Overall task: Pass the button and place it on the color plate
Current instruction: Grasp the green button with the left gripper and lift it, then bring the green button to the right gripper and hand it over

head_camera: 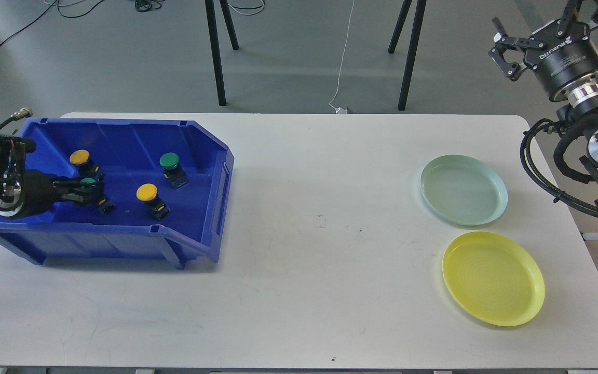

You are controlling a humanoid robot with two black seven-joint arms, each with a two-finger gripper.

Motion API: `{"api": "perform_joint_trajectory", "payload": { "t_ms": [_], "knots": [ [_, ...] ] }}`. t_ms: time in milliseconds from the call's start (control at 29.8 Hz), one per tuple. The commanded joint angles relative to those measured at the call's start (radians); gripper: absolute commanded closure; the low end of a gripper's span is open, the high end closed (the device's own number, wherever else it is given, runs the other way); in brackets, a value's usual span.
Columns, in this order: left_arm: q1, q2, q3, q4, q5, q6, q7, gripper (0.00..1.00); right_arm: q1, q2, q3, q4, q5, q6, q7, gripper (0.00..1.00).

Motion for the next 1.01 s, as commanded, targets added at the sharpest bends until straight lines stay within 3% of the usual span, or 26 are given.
{"api": "perform_joint_trajectory", "payload": {
  "t_ms": [0,201,369,469,570,738,972],
  "knots": [
    [-0.065,0.045,0.001,-0.062,-0.002,-0.021,-0.019,0.69,0.0,-0.007,0.0,0.001,0.0,0.0,0.0,0.01],
    [-0.171,0.226,-0.017,-0.24,-0.011,-0.081,-0.042,0.69,0.0,-0.015,0.0,0.004,0.0,0.0,0.0,0.01],
    [-0.249,0.418,-0.091,-0.387,-0.035,-0.088,-0.149,0.69,-0.002,-0.05,0.0,0.012,0.002,0.0,0.0,0.01],
    [-0.254,0.437,-0.192,-0.409,-0.135,-0.105,-0.162,0.7,-0.008,-0.076,-0.001,0.035,0.002,0.0,0.0,0.01],
    [-0.257,0.362,-0.276,-0.442,-0.267,-0.101,-0.14,0.71,-0.025,-0.102,-0.003,0.075,0.002,0.0,0.0,0.01],
    [-0.252,0.124,-0.362,-0.461,-0.367,-0.043,-0.021,0.72,-0.061,-0.177,0.002,0.213,0.002,0.0,0.0,0.01],
    [-0.242,-0.261,-0.37,-0.381,-0.382,0.143,-0.014,0.76,-0.189,-0.2,-0.013,0.406,-0.015,-0.022,0.002,0.02]
  ]
}}
